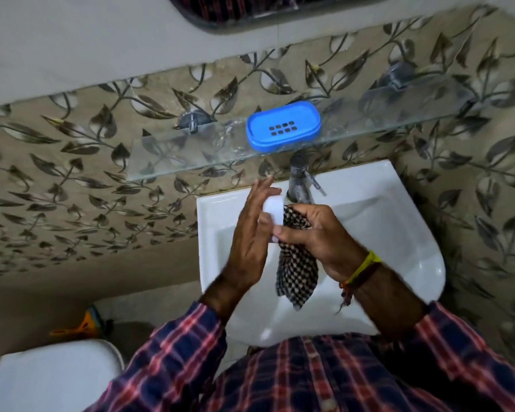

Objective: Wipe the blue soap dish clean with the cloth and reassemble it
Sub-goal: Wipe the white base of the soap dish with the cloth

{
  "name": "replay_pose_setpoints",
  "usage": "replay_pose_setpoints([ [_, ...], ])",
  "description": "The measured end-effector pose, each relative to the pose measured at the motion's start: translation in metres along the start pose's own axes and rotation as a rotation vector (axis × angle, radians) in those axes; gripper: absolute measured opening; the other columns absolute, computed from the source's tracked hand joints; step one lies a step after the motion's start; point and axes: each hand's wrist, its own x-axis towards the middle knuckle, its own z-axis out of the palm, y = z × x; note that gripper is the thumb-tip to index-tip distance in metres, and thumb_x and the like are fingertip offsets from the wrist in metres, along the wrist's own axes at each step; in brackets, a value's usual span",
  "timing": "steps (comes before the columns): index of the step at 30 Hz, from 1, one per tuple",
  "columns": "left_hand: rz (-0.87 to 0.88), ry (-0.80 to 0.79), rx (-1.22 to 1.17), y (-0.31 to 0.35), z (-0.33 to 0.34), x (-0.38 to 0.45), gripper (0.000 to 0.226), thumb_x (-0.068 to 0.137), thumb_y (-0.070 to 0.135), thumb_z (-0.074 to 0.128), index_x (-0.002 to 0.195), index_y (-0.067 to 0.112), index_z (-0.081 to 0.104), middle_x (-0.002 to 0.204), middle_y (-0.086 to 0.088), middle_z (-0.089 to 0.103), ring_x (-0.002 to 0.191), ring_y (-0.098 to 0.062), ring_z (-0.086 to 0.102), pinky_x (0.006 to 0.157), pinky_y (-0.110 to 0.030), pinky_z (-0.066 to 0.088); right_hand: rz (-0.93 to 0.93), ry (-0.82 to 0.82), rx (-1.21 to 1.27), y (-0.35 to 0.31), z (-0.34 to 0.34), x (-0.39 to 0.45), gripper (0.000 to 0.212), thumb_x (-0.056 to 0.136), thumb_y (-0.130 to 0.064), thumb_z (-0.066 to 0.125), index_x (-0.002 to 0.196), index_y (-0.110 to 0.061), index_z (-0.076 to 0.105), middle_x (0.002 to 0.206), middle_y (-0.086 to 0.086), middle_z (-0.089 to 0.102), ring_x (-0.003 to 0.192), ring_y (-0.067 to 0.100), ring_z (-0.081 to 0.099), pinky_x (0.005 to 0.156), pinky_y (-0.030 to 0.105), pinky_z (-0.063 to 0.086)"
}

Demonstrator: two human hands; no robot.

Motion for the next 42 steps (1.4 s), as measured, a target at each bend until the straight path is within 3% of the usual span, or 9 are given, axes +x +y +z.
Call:
replay_pose_setpoints([
  [5,-0.181,0.159,-0.214,-0.002,0.011,0.013,0.038,0.105,0.023,0.022,0.108,0.009,0.057,0.097,-0.003,0.062,0.087,-0.021,0.057,0.077,-0.038,0.048,-0.141,0.004,-0.193,0.0,0.01,0.001,0.012,0.087,0.004,0.066,0.088,0.015,0.06,0.077,0.024,0.061,0.074,0.021,0.056,0.069,0.034,0.052],
  [10,-0.391,0.24,-0.366,0.001,0.019,0.011,0.039,0.101,0.031,0.029,0.096,0.013,0.063,0.089,-0.013,0.063,0.084,-0.031,0.058,0.079,-0.047,0.048,-0.26,-0.006,-0.461,0.009,0.01,-0.007,0.013,0.09,-0.002,0.064,0.088,0.009,0.06,0.084,0.027,0.061,0.079,0.026,0.06,0.073,0.043,0.053],
  [17,-0.916,0.265,-0.677,0.016,0.015,0.02,0.046,0.1,0.05,0.045,0.078,0.019,0.07,0.065,-0.005,0.07,0.059,-0.018,0.068,0.054,-0.022,0.054,-0.36,-0.075,-0.665,0.013,0.007,-0.01,0.015,0.091,-0.005,0.061,0.079,0.003,0.057,0.078,0.011,0.056,0.079,0.027,0.055,0.075,0.05,0.047],
  [26,-0.984,0.248,-0.757,0.031,-0.001,0.041,0.067,0.094,0.064,0.046,0.071,0.008,0.075,0.058,-0.009,0.069,0.046,-0.022,0.066,0.046,-0.023,0.053,-0.388,-0.157,-0.923,0.014,0.01,-0.017,0.033,0.083,-0.02,0.072,0.073,-0.024,0.041,0.073,-0.013,0.041,0.075,0.013,0.044,0.066,0.031,0.037],
  [28,-0.983,0.222,-0.728,0.031,-0.003,0.044,0.07,0.089,0.074,0.047,0.089,0.008,0.073,0.065,-0.009,0.071,0.052,-0.021,0.068,0.05,-0.025,0.055,-0.351,-0.101,-0.868,0.017,0.006,-0.018,0.033,0.083,-0.024,0.072,0.07,-0.026,0.042,0.067,-0.015,0.041,0.071,0.012,0.045,0.063,0.032,0.04],
  [31,-0.799,0.153,-0.627,0.028,0.004,0.035,0.069,0.087,0.077,0.043,0.109,0.02,0.073,0.103,-0.01,0.075,0.095,-0.025,0.073,0.086,-0.039,0.059,-0.274,-0.009,-0.677,0.011,-0.002,-0.012,0.023,0.084,-0.024,0.072,0.071,-0.016,0.055,0.067,-0.004,0.056,0.067,0.023,0.057,0.062,0.044,0.05],
  [34,-0.717,0.181,-0.48,0.022,0.019,0.02,0.082,0.082,0.073,0.048,0.145,0.02,0.05,0.149,-0.009,0.052,0.139,-0.025,0.048,0.117,-0.049,0.035,-0.27,-0.01,-0.654,0.01,0.0,-0.009,0.019,0.084,-0.017,0.069,0.073,-0.009,0.056,0.069,0.004,0.056,0.067,0.025,0.057,0.063,0.049,0.049],
  [38,-0.859,0.221,-0.589,0.016,0.016,0.024,0.076,0.085,0.07,0.055,0.144,0.021,0.051,0.149,-0.009,0.052,0.137,-0.028,0.049,0.117,-0.049,0.035,-0.387,-0.043,-0.932,0.021,-0.001,-0.018,0.027,0.086,-0.025,0.067,0.075,-0.022,0.044,0.078,-0.012,0.046,0.078,0.012,0.045,0.066,0.033,0.045],
  [42,-1.073,0.119,-0.695,0.017,0.008,0.032,0.078,0.087,0.076,0.048,0.132,0.013,0.062,0.111,-0.015,0.072,0.102,-0.031,0.068,0.094,-0.042,0.053,-0.519,0.005,-1.176,0.022,-0.001,-0.02,0.013,0.087,-0.026,0.067,0.083,-0.017,0.058,0.084,-0.005,0.06,0.081,0.02,0.051,0.065,0.021,0.034],
])
